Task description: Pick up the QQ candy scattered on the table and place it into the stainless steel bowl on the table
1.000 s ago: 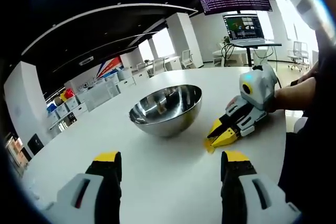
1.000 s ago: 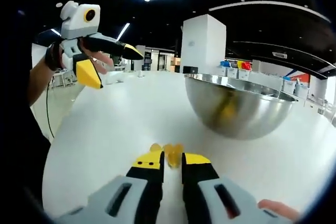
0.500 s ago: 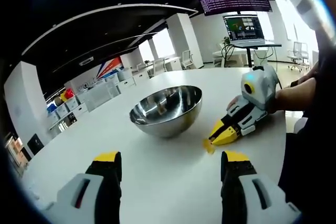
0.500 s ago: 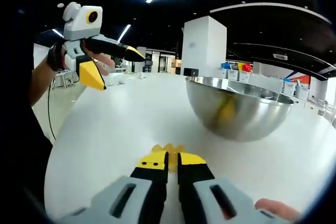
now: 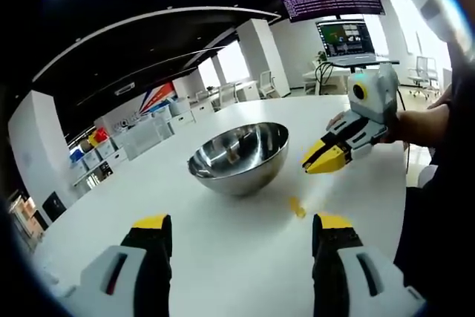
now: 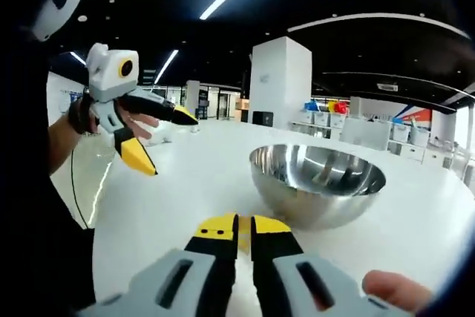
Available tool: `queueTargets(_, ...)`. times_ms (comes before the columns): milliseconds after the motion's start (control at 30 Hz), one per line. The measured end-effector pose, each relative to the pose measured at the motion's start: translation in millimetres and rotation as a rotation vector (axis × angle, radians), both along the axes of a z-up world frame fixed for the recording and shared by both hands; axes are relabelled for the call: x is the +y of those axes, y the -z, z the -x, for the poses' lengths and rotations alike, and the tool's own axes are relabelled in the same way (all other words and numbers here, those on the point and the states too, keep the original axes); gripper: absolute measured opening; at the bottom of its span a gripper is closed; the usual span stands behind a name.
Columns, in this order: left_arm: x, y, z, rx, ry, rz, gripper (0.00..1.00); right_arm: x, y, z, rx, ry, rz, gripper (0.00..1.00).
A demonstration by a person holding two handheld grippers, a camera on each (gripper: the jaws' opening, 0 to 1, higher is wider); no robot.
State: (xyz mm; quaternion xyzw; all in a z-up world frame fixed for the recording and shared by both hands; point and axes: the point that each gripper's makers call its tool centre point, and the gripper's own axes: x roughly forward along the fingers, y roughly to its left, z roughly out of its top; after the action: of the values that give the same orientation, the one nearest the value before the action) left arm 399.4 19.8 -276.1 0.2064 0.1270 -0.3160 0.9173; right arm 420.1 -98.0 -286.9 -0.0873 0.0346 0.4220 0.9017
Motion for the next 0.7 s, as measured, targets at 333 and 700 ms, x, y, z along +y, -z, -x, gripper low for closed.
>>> queueTargets(333, 2.5, -2.5, 2.3, -0.007, -0.002, 0.0, 0.77, -18.8, -106.9, -9.1, -0.185, 0.053, -0.126, 0.05)
queueTargets(700, 1.7, -5.9, 3.0, -0.013, 0.004, 0.001, 0.77, -21.0, -148.1, -45.4, -0.27, 0.106, -0.119, 0.05)
